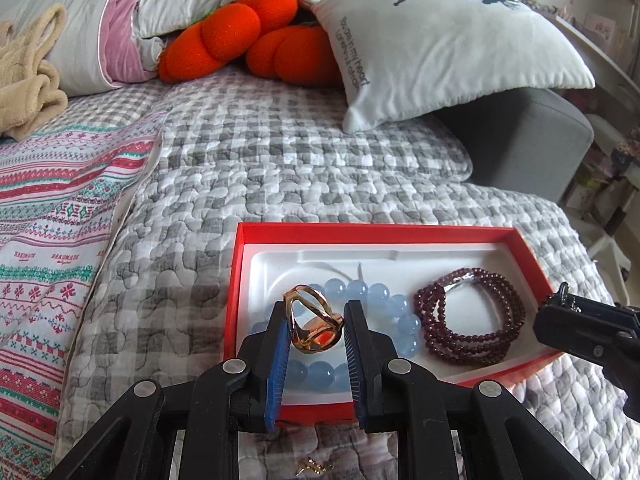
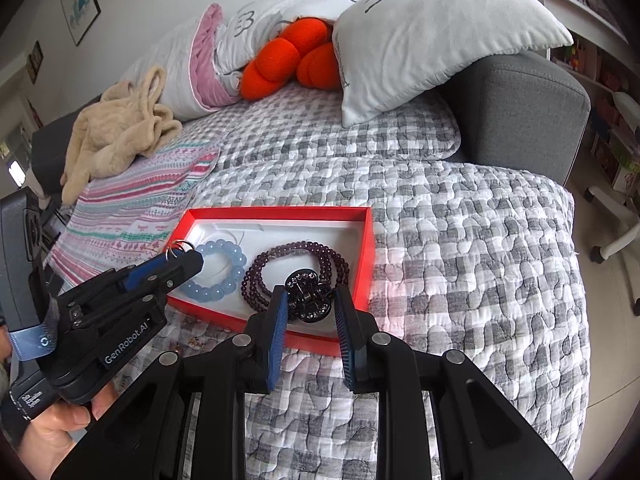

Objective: Organize jewelry
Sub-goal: 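Carry the gold ring and black clip into the box onto the bracelets, then open both tools to release the ring and clip, then withdraw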

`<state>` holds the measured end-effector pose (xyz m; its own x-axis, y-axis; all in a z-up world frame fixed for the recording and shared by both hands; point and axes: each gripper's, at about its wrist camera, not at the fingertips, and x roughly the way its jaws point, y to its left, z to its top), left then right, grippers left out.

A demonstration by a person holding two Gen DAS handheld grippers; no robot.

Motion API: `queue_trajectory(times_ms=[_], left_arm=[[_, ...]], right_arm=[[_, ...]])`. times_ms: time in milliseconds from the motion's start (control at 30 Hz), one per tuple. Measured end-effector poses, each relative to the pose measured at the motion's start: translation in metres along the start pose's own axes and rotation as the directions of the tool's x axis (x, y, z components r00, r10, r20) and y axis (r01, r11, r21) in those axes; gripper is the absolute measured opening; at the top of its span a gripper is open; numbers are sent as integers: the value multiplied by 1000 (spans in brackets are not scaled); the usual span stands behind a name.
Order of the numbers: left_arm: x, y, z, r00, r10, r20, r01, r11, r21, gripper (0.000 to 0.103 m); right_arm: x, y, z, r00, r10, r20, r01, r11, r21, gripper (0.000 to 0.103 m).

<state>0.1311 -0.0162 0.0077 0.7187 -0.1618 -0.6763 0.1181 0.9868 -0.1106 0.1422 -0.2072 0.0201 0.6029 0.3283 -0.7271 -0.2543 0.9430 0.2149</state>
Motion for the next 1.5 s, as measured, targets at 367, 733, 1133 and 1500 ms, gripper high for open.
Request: queue_trajectory(times_ms=[367, 733, 1133, 1500], left_arm=[[-18, -4, 0, 1000, 10, 11, -10, 999, 44, 35], [-44, 6, -13, 999, 42, 4, -42, 995, 91, 43], [-57, 16, -19, 999, 46, 5, -46, 996, 79, 55], [-72, 13, -32, 999, 32, -24, -30, 993, 111, 71]], right_arm=[[7, 2, 1, 1000, -1, -10, 1, 1000, -8, 26], [25, 10, 8, 1000, -16, -21, 15, 1000, -18, 26], [13, 20, 10, 1000, 10, -3, -10, 1000, -27, 45], [-28, 21, -5, 1000, 1, 9, -1, 999, -45, 54]])
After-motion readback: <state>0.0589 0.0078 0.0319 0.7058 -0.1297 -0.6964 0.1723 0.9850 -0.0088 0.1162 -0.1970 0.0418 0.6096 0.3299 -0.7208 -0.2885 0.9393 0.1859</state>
